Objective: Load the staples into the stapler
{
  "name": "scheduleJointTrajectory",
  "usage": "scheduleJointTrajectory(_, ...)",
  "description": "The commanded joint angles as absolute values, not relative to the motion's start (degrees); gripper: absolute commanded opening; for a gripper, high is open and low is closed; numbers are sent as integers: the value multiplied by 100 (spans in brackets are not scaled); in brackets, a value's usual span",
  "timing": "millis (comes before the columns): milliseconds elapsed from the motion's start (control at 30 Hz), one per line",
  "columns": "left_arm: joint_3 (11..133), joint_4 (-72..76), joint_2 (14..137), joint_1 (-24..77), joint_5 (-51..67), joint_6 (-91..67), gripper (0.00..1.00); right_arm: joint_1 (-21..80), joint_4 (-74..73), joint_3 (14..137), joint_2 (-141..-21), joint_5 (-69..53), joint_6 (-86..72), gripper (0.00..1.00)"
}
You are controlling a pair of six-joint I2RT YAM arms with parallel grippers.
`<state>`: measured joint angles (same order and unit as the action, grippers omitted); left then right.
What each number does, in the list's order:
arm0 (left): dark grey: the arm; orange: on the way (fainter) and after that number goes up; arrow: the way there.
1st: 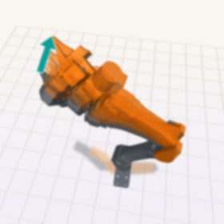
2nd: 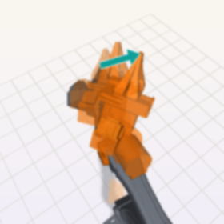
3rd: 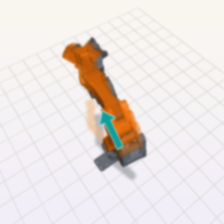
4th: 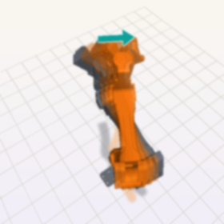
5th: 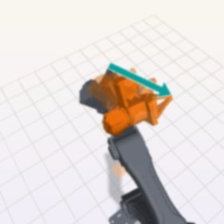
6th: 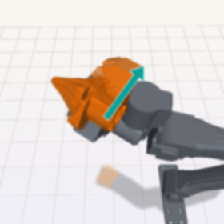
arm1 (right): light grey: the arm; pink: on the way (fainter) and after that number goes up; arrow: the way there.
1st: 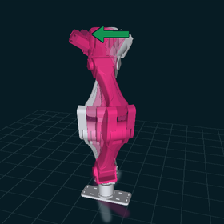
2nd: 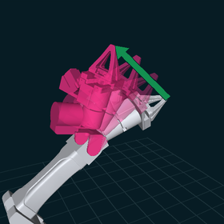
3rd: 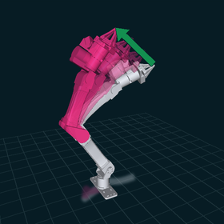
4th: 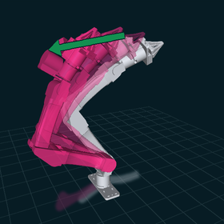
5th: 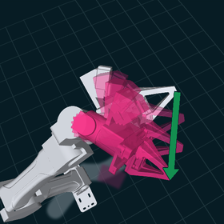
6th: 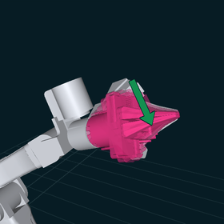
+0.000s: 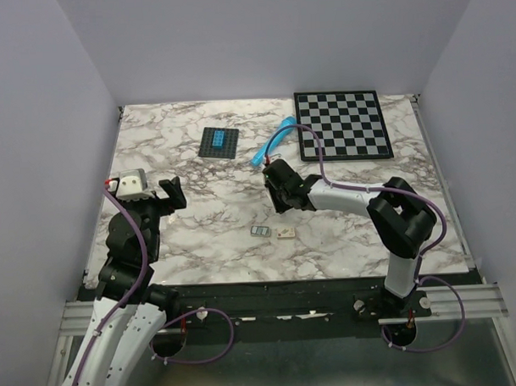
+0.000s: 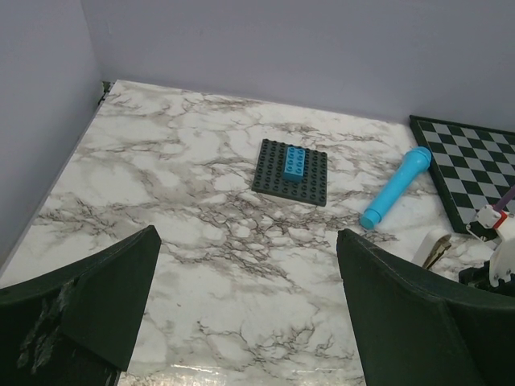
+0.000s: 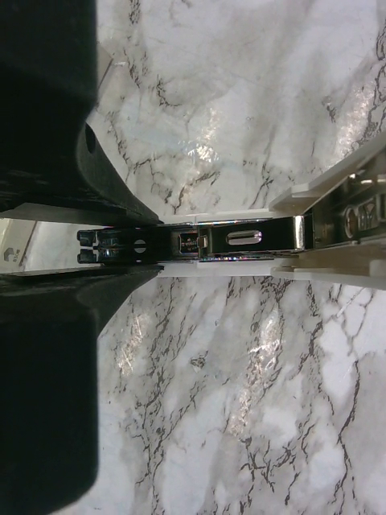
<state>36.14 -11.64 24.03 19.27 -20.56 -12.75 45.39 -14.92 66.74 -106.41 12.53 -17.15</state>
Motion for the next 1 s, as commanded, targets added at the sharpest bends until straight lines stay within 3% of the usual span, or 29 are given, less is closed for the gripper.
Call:
scheduleJointTrajectory(0,3560,-1037,2452,1855,-1863,-1362,99,4535,-1969,6530,-10670,1758,-2109,31)
scheduleJointTrajectory(133,3568,-1028,2470,1846,-1828,-1380,99,4535,-2004,6522,-10679,1670,-2118,35)
scheduleJointTrajectory(467,3577,-1037,2470,1837,-1784,-1406,99,4535,-2021,6477,-10099,1451,-2083,61)
scheduleJointTrajectory(733,3577,-1037,2435,1828,-1775,-1415,99,4728,-1995,6583,-9422,793,-1442,72)
scheduleJointTrajectory(867,3586,-1046,2391,1828,-1775,-1441,99,5071,-2109,6846,-9667,764,-1126,82)
scheduleJointTrajectory(967,3577,-1072,2347,1819,-1802,-1441,99,5326,-2206,7101,-9922,835,-1028,84)
